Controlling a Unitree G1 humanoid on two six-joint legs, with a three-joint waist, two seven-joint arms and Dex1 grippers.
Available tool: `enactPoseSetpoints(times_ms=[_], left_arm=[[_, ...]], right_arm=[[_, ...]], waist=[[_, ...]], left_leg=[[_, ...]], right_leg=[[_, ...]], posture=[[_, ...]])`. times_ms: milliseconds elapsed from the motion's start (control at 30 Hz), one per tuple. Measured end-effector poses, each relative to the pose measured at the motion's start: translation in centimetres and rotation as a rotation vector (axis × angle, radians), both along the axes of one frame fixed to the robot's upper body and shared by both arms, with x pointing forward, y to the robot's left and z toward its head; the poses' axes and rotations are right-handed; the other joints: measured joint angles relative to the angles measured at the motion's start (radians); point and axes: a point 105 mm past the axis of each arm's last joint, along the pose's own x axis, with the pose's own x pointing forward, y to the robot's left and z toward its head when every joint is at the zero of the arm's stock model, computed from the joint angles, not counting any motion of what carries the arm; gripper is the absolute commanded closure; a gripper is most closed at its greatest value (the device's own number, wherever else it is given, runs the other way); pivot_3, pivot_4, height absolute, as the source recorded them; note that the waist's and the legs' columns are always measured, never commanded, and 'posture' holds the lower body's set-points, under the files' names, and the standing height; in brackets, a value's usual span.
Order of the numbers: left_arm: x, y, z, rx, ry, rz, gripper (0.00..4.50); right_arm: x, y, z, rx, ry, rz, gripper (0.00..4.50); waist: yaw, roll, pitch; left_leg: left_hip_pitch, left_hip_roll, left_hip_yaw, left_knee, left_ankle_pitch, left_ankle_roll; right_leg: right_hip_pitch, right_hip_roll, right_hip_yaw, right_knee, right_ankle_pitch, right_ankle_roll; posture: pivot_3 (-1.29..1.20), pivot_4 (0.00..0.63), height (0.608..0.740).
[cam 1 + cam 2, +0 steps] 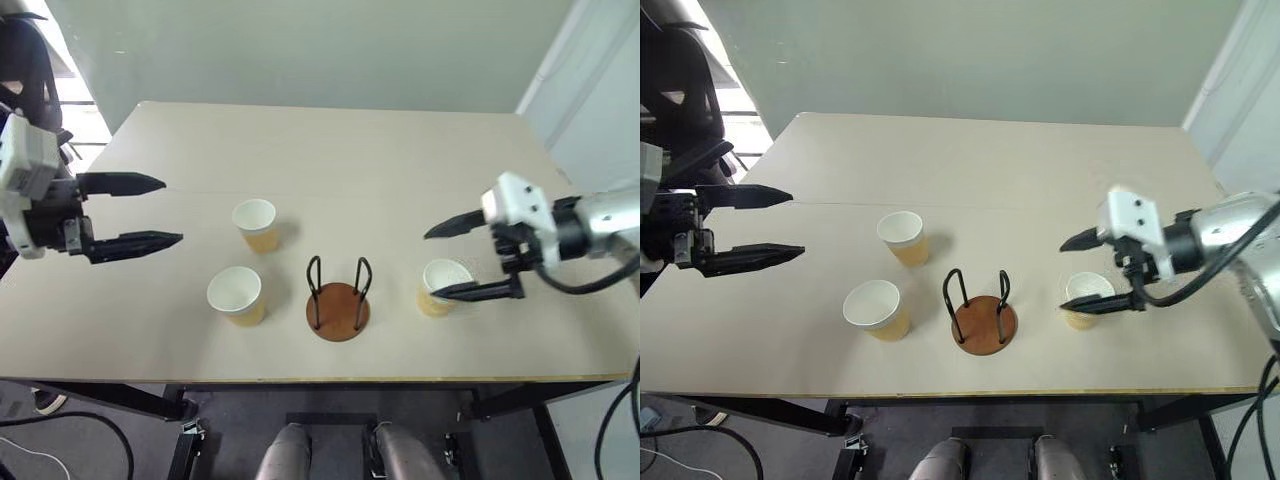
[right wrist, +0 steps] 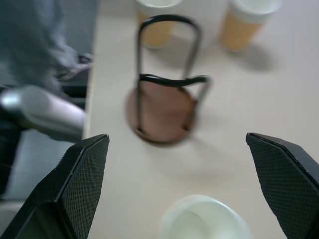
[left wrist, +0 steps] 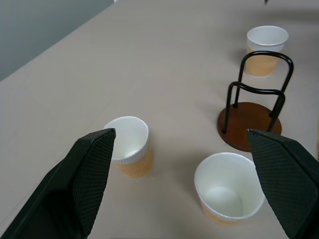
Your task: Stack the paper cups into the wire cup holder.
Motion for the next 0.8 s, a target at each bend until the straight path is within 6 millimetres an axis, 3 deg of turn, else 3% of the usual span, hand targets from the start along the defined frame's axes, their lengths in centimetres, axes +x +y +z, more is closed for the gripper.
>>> enactPoseSetpoints(times_ms=[100, 233, 500, 800], left_arm=[[0.4, -0.5, -0.4, -0.006, 0.01, -0.033, 0.0], [0.8, -1.3, -1.1, -0.018, 0.03, -0.07, 0.0], [0.9, -2.0, -0.6, -0.01, 0.043, -0.126, 0.0], [-1.4, -2.3, -1.4, 0.012, 0.129, -0.179, 0.0]], right_arm=[[0.3, -2.1, 1.2, -0.036, -0.047, -0.07, 0.02], [0.2, -4.2, -1.2, -0.099, 0.024, -0.152, 0.02], [0.3, -3.6, -4.1, -0.134, 0.06, -0.158, 0.02], [0.1, -2.1, -6.8, -0.17, 0.112, -0.091, 0.02]], waist=[[0.002, 0.0, 0.0], [0.004, 0.0, 0.0], [0.0, -0.001, 0.001], [-0.002, -0.001, 0.001]], left_leg=[[0.0, 0.0, 0.0, 0.0, 0.0, 0.0], [0.0, 0.0, 0.001, 0.0, 0.0, 0.0], [0.0, 0.001, 0.003, 0.003, 0.0, 0.0], [0.0, 0.002, 0.004, 0.009, -0.001, 0.002]], right_leg=[[0.0, 0.0, 0.0, 0.0, 0.0, 0.0], [0.001, 0.0, 0.0, 0.0, 0.0, 0.002], [0.001, 0.002, 0.003, 0.0, 0.002, 0.007], [0.002, 0.003, 0.004, 0.001, 0.002, 0.008]], posture=[[0.0, 0.15, 0.74], [0.0, 0.15, 0.74], [0.0, 0.15, 0.74], [0.0, 0.15, 0.74]])
